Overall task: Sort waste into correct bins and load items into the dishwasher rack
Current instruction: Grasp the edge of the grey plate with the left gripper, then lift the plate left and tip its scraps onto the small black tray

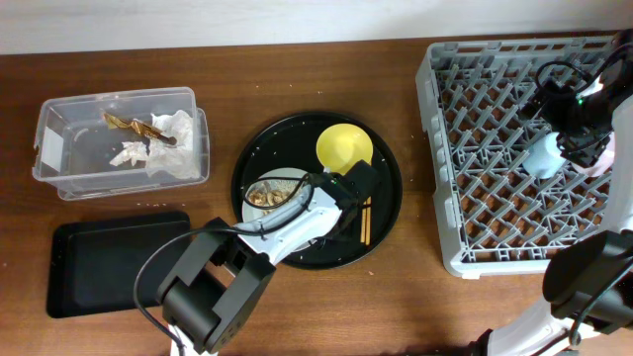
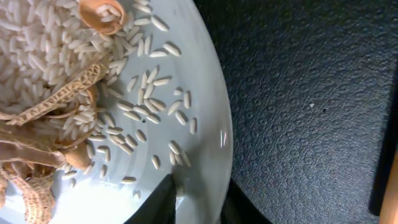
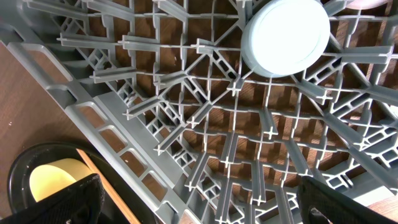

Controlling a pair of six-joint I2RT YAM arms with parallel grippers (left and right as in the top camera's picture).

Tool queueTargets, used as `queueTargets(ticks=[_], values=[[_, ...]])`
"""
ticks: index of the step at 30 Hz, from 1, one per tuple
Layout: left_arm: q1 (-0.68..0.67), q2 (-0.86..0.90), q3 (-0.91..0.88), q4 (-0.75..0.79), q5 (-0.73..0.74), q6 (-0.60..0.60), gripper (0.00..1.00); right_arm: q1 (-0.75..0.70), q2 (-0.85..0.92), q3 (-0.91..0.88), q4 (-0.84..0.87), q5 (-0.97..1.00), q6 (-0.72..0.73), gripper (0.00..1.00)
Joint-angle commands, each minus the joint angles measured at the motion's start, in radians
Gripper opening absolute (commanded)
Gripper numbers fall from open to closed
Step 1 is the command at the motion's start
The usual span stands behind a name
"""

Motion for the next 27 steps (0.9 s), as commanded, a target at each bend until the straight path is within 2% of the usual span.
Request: queueTargets(ticks=[1,4,11,18,27], values=[[0.000,-0.015,-0.018,0.002,-0.007,0.002,0.14,-0.001,-0.010,0.013,0.000,0.002,-0.006,0.98],[0.000,-0.015,-0.018,0.001,-0.006,0.001,0.01,-0.001,-0.010,0.013,0.000,0.002,-0.006,0.98],[0.000,-0.015,0.016,-0.030,-0.034,0.013,0.01,-0.001,-0.010,0.013,0.000,0.002,-0.006,0.98],[0.000,-0.016,0.146,-0.184,-0.070,0.013,0.01,-0.001,-0.010,0.013,0.000,0.002,-0.006,0.99],[0.000,-0.016,0.346,-0.475,-0.105,-0.026,0.01,-0.001,-0.010,0.013,0.000,0.002,-0.006,0.98]])
